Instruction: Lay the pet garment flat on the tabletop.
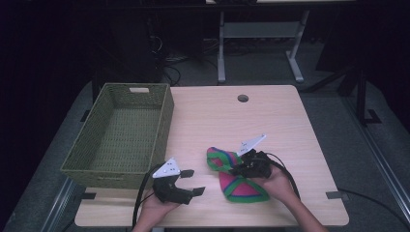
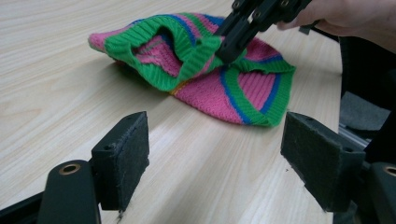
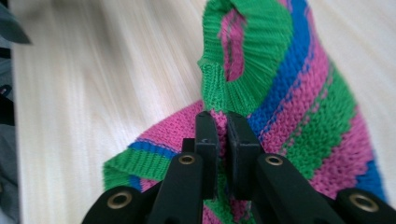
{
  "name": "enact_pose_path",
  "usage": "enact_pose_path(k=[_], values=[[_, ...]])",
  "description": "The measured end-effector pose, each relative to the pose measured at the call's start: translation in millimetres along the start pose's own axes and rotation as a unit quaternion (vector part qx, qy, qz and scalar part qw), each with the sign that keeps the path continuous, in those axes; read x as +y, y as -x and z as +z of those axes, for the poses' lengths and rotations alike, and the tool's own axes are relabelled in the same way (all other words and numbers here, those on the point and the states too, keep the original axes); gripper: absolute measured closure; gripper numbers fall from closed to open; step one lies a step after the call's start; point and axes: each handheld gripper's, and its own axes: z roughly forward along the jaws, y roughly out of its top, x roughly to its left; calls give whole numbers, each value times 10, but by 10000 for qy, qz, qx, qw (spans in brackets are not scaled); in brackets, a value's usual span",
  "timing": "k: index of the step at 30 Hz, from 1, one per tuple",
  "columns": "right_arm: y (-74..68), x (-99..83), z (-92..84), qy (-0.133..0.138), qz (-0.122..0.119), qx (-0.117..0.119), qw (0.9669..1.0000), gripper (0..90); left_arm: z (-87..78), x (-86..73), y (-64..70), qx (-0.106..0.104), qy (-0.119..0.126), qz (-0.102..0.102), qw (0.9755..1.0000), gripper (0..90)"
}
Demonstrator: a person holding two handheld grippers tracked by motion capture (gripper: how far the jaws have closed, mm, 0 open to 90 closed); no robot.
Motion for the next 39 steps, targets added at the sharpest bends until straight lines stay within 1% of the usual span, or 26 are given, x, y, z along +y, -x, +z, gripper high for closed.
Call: enact_pose_path(k=[3, 4, 7, 9, 14, 15, 16, 18, 21, 23, 24, 26, 28, 30, 31, 38, 39], values=[[-24, 46, -160, 219, -102, 9, 9997, 847, 3, 20, 11, 9, 19, 31, 10000, 233], [-32, 60, -213, 295, -141, 15, 9995, 846, 2, 28, 10, 9, 30, 83, 10000, 234], [-51, 95, -373, 459, -271, 58, 9986, 847, 11, 48, 13, 22, 54, 94, 9999, 235], [-51, 111, -481, 559, -290, 68, 9980, 847, 21, 64, 8, 14, 75, 87, 9999, 235], [-32, 111, -650, 786, -296, 79, 9964, 847, 61, 89, -23, 17, 74, 95, 9999, 235], [-26, 108, -668, 798, -293, 71, 9964, 846, 75, 92, -28, 34, 73, 119, 9999, 236], [-10, 98, -691, 822, -305, 115, 9961, 847, 86, 94, -41, 19, 69, 134, 9999, 238], [16, 79, -724, 859, -317, 163, 9957, 847, 108, 100, -62, 2, 97, 102, 9999, 243], [45, 57, -763, 911, -279, 267, 9951, 846, 147, 119, -104, 31, 143, 102, 9998, 250], [60, 52, -783, 914, -307, 300, 9949, 846, 187, 129, -129, 6, 176, 80, 9998, 275], [69, 52, -796, 930, -310, 334, 9946, 846, 211, 135, -136, -2, 165, 27, 9999, 283], [79, 56, -818, 969, -340, 370, 9940, 846, 262, 145, -148, 51, 152, 93, 9998, 283], [82, 63, -842, 1003, -360, 421, 9934, 846, 299, 158, -153, 78, 163, 88, 9998, 283], [79, 71, -862, 1016, -386, 462, 9930, 846, 323, 178, -169, 152, 194, 100, 9996, 283], [78, 73, -872, 1022, -410, 466, 9928, 846, 332, 187, -179, 167, 237, 81, 9995, 284], [76, 55, -934, 1101, -452, 524, 9915, 846, 392, 196, -259, 139, 406, -30, 9991, 309], [78, 50, -943, 1102, -459, 523, 9915, 845, 403, 196, -269, 95, 408, -30, 9991, 309]])
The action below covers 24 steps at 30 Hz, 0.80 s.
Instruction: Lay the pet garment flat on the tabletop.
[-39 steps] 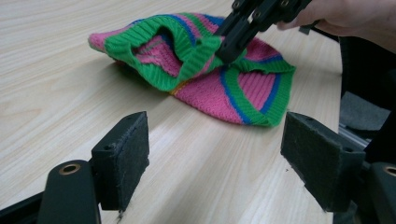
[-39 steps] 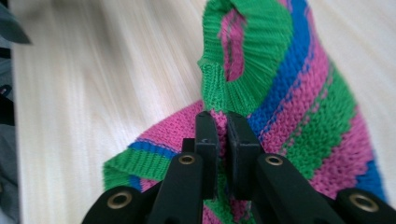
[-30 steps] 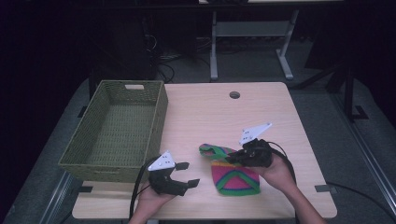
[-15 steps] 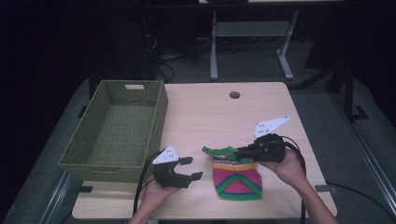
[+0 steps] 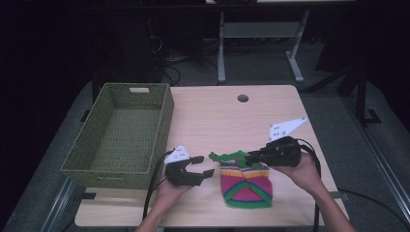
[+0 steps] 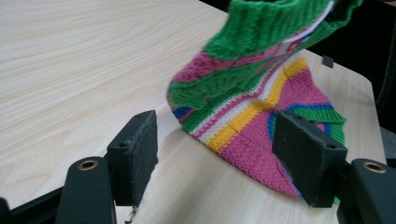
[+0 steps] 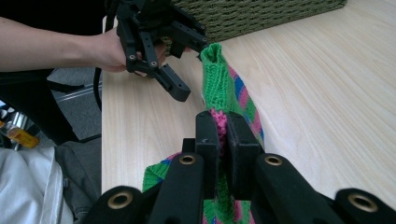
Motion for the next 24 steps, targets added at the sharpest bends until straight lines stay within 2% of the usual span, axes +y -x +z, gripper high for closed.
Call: enact_pose_path(k=[6, 9, 12, 17, 20, 24], values=[[1, 3, -44, 59, -13, 51, 10000, 845, 108, 13, -56, -165, 19, -18, 9999, 298], [-7, 8, -57, 53, -42, 82, 9999, 845, 170, 47, -78, -261, 26, 112, 9996, 302], [-10, 6, -78, 70, -50, 100, 9999, 845, 238, 70, -97, -358, 104, 124, 9992, 323], [6, -11, -110, 122, -25, 150, 9998, 845, 293, 54, -120, -511, 161, 107, 9985, 430], [18, -25, -120, 156, -7, 159, 9998, 845, 289, 57, -133, -643, 242, 125, 9976, 555], [31, -40, -136, 163, 14, 154, 9997, 845, 262, 72, -120, -707, 294, 203, 9969, 695]])
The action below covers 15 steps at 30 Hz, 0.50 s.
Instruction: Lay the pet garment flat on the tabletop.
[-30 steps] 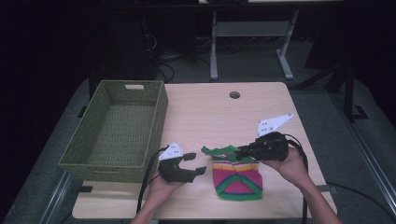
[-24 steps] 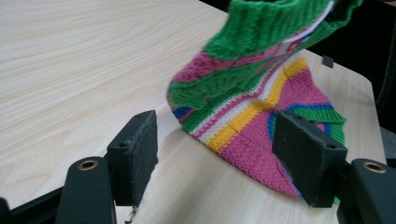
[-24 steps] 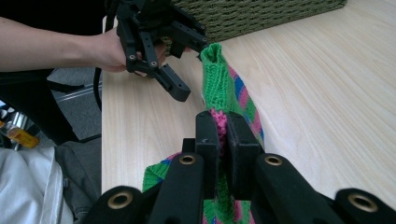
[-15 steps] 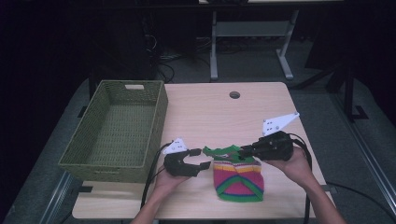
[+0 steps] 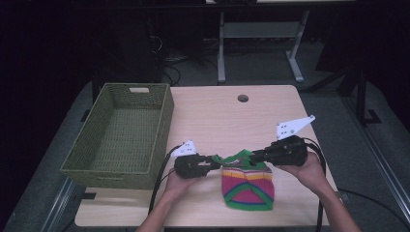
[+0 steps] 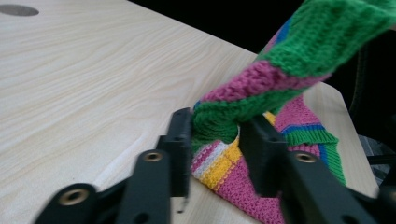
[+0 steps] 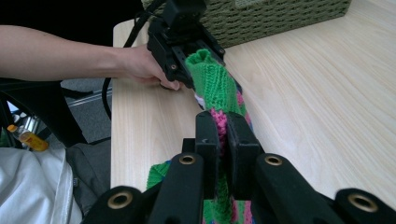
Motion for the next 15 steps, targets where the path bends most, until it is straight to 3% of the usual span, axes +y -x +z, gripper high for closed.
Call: enact_pose_path(k=[4, 15], values=[[31, -32, -26, 39, 65, -29, 10000, 845, -58, 42, 29, -94, 138, 71, 9998, 787], [86, -99, -75, 4, 196, -251, 9995, 845, -124, 135, 96, -95, 22, 226, 9997, 828]])
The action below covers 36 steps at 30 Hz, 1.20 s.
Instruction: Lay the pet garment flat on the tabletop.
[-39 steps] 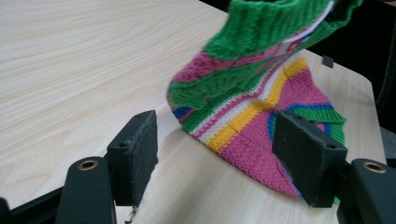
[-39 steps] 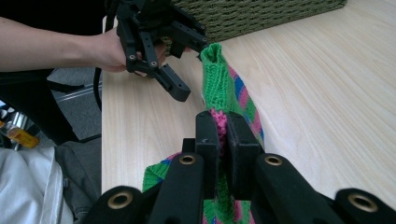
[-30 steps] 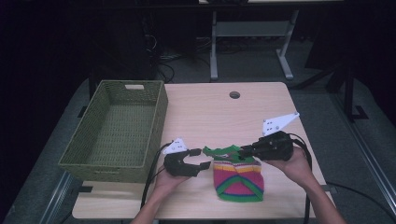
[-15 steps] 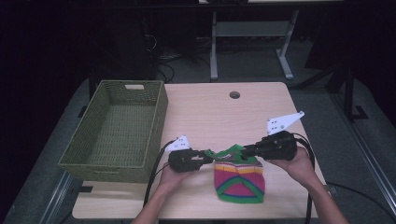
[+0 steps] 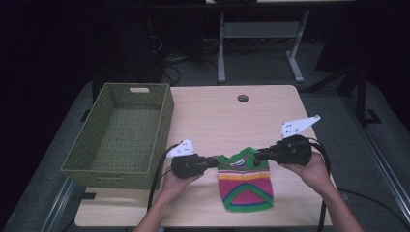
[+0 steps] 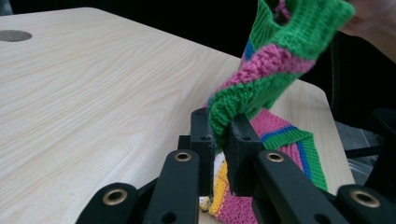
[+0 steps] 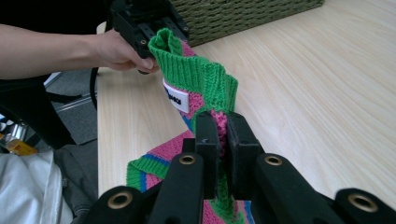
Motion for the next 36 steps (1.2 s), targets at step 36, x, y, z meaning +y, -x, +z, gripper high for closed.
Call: enact_pose_path(k=[36], values=[[225, 120, 87, -63, 211, -530, 9984, 843, -91, 276, -168, 585, -269, -213, 9977, 842]])
